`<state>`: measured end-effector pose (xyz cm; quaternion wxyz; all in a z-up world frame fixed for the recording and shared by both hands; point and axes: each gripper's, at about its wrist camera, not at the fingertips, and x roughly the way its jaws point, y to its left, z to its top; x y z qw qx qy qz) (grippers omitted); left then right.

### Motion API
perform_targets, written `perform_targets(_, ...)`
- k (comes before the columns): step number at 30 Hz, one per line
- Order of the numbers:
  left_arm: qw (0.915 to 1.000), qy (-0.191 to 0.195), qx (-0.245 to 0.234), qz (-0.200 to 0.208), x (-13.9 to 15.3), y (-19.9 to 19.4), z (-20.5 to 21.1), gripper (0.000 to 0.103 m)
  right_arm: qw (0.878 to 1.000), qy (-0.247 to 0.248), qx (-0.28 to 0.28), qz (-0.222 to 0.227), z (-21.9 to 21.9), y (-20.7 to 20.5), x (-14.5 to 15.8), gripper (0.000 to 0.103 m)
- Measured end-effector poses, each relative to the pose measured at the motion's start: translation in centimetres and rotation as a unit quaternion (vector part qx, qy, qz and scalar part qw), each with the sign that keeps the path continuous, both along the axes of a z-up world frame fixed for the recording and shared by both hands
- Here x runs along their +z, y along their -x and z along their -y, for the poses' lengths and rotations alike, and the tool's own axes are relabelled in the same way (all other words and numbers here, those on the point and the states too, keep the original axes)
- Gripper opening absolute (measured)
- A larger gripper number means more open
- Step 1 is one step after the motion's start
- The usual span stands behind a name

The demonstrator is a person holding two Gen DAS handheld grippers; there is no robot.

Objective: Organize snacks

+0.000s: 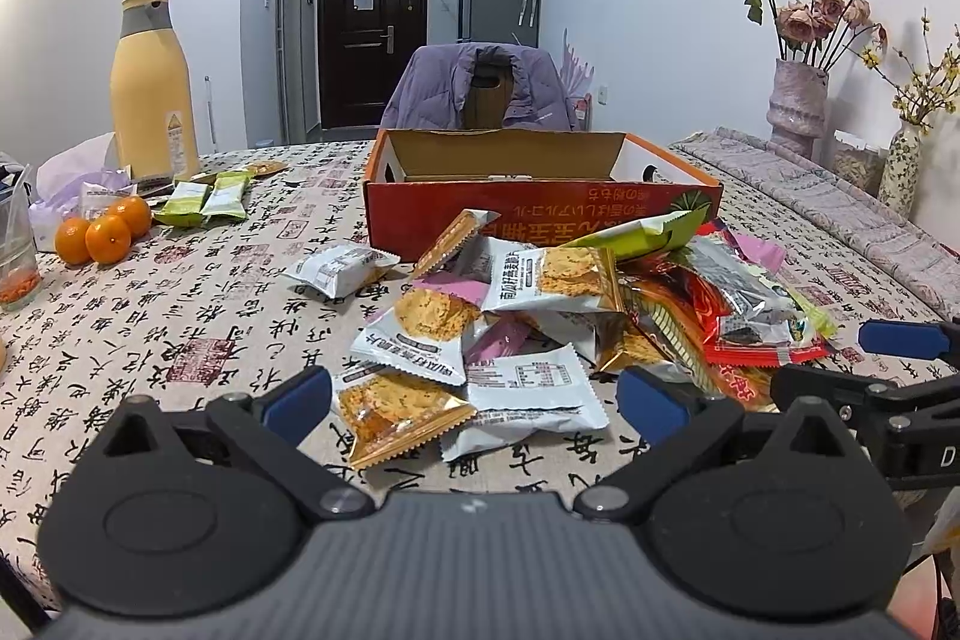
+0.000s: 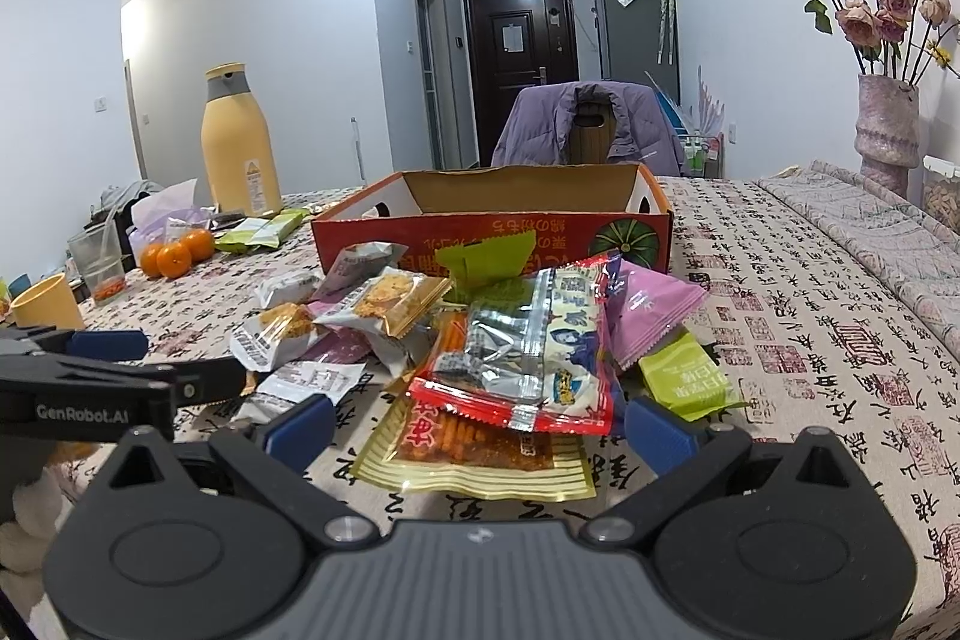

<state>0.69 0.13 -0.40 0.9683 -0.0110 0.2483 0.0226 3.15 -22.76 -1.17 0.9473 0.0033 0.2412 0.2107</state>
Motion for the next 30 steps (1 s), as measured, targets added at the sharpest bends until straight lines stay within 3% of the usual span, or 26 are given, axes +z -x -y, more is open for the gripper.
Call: perform_targets(30, 1.0000, 0.009, -0.001, 0.000, -0.17, 0.21, -0.28, 0.103, 1.000, 0.005, -0.003, 0.002, -0.09, 0.19, 0.10, 0.103)
